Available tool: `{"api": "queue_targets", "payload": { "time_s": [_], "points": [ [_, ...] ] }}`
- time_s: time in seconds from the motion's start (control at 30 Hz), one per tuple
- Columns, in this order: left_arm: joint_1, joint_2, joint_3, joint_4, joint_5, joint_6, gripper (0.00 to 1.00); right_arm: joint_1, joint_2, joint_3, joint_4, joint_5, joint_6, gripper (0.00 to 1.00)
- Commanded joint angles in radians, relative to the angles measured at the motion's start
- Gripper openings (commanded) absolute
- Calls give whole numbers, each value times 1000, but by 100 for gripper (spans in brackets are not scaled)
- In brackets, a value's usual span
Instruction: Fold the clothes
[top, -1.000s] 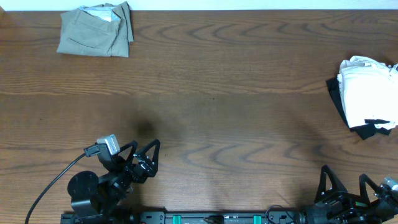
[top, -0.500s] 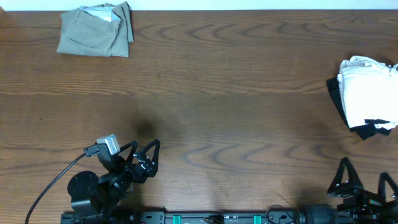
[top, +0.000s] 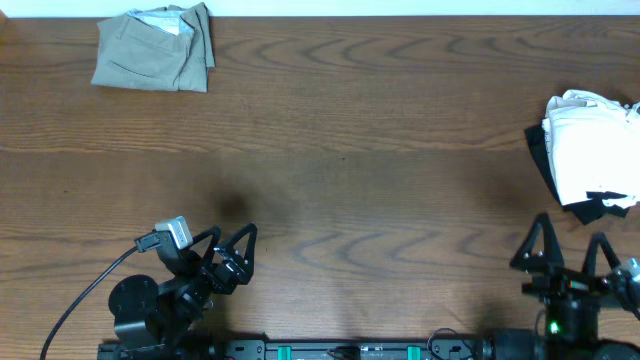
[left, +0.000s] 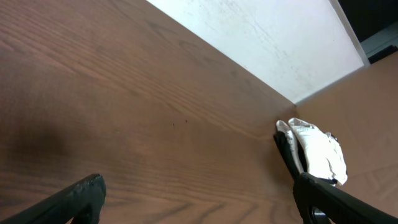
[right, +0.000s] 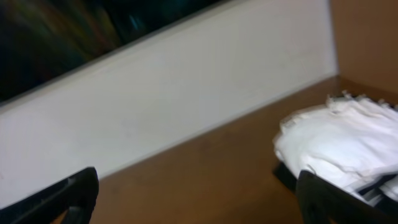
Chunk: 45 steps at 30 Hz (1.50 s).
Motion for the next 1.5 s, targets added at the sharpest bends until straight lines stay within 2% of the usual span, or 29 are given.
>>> {"api": "queue_targets", "payload": {
  "time_s": [0.0,0.3,0.6,0.77,0.9,1.2,1.33,1.47],
  "points": [
    [0,-8,0,5,-5,6,98,-9,-7,-83,97,-55,10,99],
    [0,-8,0,5,-5,6,98,-9,-7,-362,485,-173,10,99],
    [0,-8,0,5,-5,6,98,-9,-7,-562,791,-187,10,99],
    [0,-8,0,5,-5,6,98,-9,-7,-569,799,-182,-78,99],
    [0,-8,0,5,-5,6,98,-9,-7,-569,778,-183,-209,99],
    [0,-8,0,5,-5,6,98,-9,-7,-569,564,-182,-410,99],
    [0,-8,0,5,-5,6,98,-9,-7,-569,478,-182,-448,99],
    [0,-8,0,5,-5,6,98,-9,-7,-569,469,-179,-451,99]
  ]
}}
